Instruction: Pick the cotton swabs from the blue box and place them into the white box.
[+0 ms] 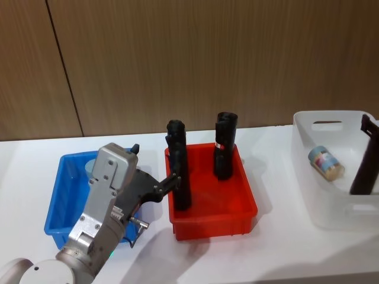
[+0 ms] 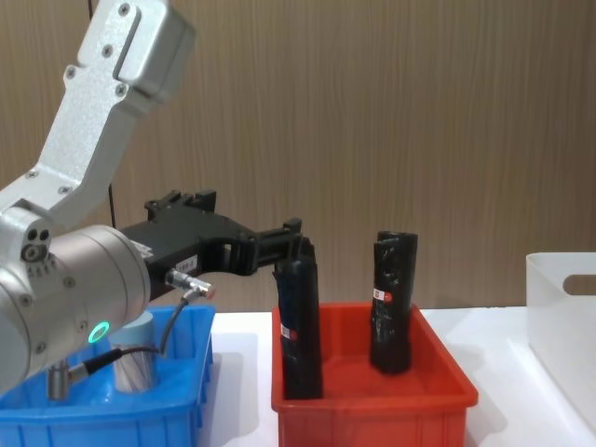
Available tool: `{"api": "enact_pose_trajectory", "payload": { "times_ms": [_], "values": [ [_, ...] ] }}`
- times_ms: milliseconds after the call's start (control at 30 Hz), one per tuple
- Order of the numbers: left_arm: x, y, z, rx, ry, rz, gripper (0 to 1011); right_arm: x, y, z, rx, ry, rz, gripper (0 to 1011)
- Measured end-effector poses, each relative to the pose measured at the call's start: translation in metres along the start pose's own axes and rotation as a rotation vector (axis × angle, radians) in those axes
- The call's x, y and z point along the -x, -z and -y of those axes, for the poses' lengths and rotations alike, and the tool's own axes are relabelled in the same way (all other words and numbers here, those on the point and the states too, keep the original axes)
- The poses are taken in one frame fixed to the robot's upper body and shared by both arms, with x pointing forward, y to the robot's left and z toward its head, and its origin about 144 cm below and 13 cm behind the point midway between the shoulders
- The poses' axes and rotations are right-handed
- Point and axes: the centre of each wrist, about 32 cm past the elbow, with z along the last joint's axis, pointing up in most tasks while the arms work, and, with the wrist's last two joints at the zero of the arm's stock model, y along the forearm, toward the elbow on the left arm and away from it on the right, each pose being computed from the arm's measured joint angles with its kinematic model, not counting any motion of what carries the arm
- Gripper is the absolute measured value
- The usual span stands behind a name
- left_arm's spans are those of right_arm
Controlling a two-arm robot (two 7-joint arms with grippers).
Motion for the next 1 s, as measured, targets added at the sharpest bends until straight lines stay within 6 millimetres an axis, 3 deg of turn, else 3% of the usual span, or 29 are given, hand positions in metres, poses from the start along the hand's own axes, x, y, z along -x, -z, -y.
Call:
{"api": "enact_pose_trajectory", "payload": {
  "times_ms": [300, 1000],
  "values": [
    [0.0, 0.0, 0.0, 0.0, 0.0, 0.0, 1004, -0.002, 0.0061, -0.0018, 0.007, 0.002, -0.013, 999],
    [0.0, 0.0, 0.0, 0.0, 0.0, 0.0, 1004, -0.0035, 0.0103, -0.0024, 0.011, 0.004, -0.02, 1002]
  ]
}}
